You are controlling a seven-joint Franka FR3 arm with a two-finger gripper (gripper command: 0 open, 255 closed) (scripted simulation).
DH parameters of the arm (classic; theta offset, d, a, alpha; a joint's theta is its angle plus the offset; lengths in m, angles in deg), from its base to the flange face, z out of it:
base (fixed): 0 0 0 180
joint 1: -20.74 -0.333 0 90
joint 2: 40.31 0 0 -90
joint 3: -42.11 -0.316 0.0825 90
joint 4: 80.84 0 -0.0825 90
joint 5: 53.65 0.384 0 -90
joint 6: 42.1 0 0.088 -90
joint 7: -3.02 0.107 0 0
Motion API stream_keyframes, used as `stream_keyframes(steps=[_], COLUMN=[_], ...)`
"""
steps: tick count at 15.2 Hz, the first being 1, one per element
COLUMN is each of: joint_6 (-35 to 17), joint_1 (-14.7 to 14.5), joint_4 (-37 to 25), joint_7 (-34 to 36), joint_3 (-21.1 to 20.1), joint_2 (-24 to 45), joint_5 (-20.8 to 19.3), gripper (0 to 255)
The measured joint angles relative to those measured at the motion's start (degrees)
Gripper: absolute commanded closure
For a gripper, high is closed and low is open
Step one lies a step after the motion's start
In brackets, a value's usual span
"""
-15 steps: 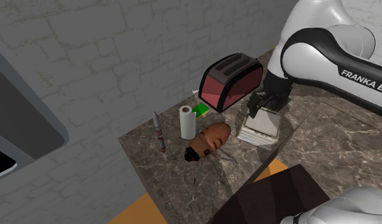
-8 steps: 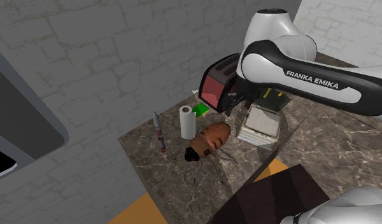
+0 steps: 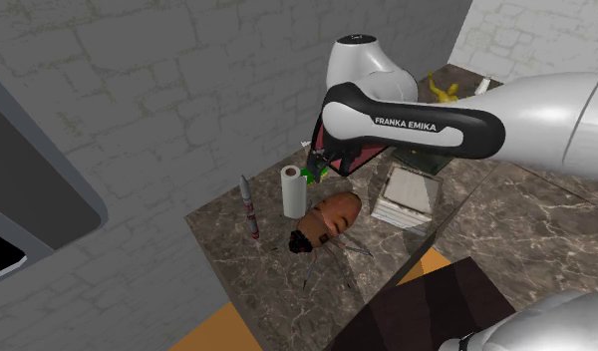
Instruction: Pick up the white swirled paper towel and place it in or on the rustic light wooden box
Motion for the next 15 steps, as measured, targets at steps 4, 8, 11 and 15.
stream_keyframes(steps=[4, 8, 11, 15], joint_6=[-2.22, -2.80, -3.32, -5.95], joint_1=[-1.17, -2.95, -3.72, -3.89], joint_4=[-5.90, -14.51, -16.71, -14.97], joint_7=[2.94, 5.76, 6.67, 6.92], joint_3=[-1.81, -2.74, -2.89, -2.84], joint_2=[8.34, 18.02, 20.95, 21.88], joint_5=[-2.78, -6.49, -7.60, -7.96], gripper=[0, 0, 0, 0])
